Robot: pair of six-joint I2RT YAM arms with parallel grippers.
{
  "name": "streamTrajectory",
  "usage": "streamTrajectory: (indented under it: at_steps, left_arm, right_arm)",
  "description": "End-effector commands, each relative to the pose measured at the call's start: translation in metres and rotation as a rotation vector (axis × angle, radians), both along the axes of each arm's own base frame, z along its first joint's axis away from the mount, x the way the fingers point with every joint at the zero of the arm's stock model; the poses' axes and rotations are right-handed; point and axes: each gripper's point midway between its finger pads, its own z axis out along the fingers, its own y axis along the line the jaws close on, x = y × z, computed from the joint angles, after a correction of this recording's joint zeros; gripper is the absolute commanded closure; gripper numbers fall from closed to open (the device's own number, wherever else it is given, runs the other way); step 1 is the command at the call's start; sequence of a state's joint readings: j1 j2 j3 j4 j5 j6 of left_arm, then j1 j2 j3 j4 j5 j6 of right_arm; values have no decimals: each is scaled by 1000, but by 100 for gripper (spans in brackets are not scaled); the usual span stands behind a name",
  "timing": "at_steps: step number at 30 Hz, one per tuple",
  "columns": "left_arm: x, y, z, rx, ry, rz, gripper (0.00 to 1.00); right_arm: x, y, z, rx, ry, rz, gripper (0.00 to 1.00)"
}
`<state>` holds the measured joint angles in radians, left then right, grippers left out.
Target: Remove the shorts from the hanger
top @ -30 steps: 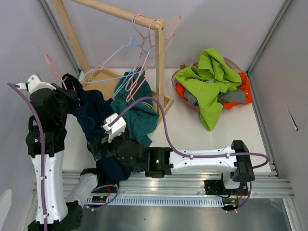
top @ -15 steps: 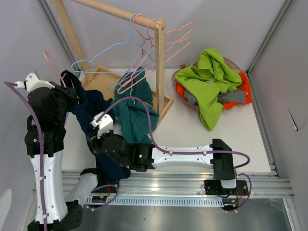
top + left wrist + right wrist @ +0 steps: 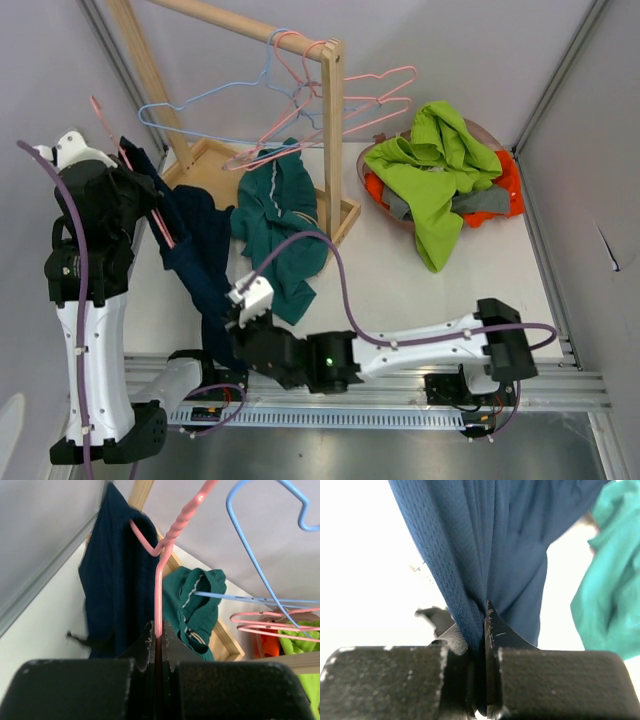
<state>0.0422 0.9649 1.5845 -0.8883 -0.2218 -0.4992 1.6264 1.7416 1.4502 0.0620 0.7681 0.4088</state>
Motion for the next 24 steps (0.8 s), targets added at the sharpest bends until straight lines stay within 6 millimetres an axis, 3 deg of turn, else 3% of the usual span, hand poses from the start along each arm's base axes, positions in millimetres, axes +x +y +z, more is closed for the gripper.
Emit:
streamTrajectory:
  at_steps: [1,5,9,11,12,13,15,16,17,18,19,20,21,22,23,24]
  left_arm:
    - [2,23,80,104,-248,102,100]
    - [2,14,83,102,-256,53,100]
    - [-8,-1,83,80,-259,-24,100]
    - [-26,-26,86,20,-297,-148,100]
    - [-26,-34,73,-9,-276,-186,100]
    - [-34,-52,72,-58,-285,-273,100]
    - [-50,-68,68,-103,-284,-349,100]
    - [-56,-76,62,-130,-261,-385,100]
    - [-62,-82,62,-163,-260,-410,100]
    - [-78,-98,63,-189,-271,-483,100]
    - [-77,-103,40,-272,-209,-472,100]
    - [-83,-106,33,-303,-205,-484,100]
    - [-91,-117,29,-327,-212,-550,100]
    - [-95,-119,6,-373,-183,-546,100]
    - [-97,-116,-1,-376,-173,-530,100]
    - [-97,-109,-4,-356,-179,-490,100]
  right_arm:
    - [-29,-51,-13,-89,22,-76,100]
    - [-28,-62,-4,-43,42,-121,100]
    - [-6,-49,-1,-38,13,-133,100]
    - [31,-39,11,-15,-5,-157,100]
    - [46,-34,14,-12,-8,-163,100]
    - [77,-23,12,-4,-17,-162,100]
    - [113,-11,29,37,-26,-171,100]
    - [130,3,13,8,-22,-149,100]
    - [166,-1,13,-2,-29,-192,100]
    - [184,6,43,58,-44,-207,100]
    - [199,20,20,8,-29,-187,100]
    - [213,23,17,-13,-22,-190,100]
    - [236,23,50,50,-39,-214,100]
    - [243,25,46,25,-29,-214,100]
    - [249,33,33,0,-19,-204,100]
    - [253,34,36,4,-16,-209,100]
